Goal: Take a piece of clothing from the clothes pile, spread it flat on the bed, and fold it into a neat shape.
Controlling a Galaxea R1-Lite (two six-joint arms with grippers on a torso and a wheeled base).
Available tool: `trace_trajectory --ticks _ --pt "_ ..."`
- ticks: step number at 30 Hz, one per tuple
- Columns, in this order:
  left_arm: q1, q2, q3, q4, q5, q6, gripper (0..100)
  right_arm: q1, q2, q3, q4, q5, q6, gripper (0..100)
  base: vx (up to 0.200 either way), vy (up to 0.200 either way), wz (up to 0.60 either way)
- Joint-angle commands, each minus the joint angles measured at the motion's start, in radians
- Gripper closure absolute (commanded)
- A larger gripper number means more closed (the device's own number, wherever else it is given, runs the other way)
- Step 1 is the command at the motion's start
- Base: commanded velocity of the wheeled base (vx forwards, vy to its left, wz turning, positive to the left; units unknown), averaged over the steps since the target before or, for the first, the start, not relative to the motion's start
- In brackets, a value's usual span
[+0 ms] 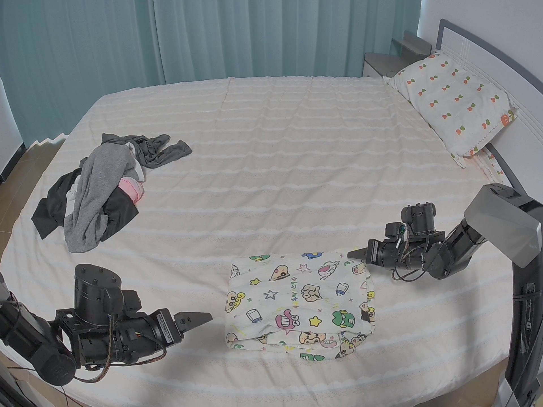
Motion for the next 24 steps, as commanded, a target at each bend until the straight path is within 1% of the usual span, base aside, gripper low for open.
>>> trace_trajectory --ticks 1,3,6,11,15,18,24 --pt "0.002 0.0 0.0 0.001 0.0 0.0 0 -0.013 -0.04 0.03 -0.002 -0.025 0.002 0 0.0 0.0 0.0" --pt "0.002 0.0 -0.002 -0.001 0.0 0.0 0 -0.019 -0.074 0.075 -0.002 -0.042 0.002 0 0.0 0.0 0.0" --pt "0.002 0.0 0.0 -0.001 0.0 -0.002 0 -0.02 -0.136 0.164 -0.012 -0.044 0.004 0 0.0 0.0 0.0" --pt "0.0 0.0 0.0 -0.001 0.0 -0.002 0 0.023 -0.244 0.403 -0.078 -0.039 -0.002 0 0.0 0.0 0.0" --pt "0.0 0.0 0.0 -0.001 0.0 -0.002 0 0.052 -0.242 0.517 -0.15 -0.044 -0.001 0 0.0 0.0 0.0" --pt "0.0 -0.003 0.0 -0.001 0.0 -0.002 0 0.066 -0.235 0.576 -0.196 -0.041 -0.001 0 0.0 0.0 0.0" --pt "0.0 -0.003 0.0 -0.001 0.0 -0.002 0 0.101 -0.227 0.63 -0.265 -0.038 0.007 0 0.0 0.0 0.0"
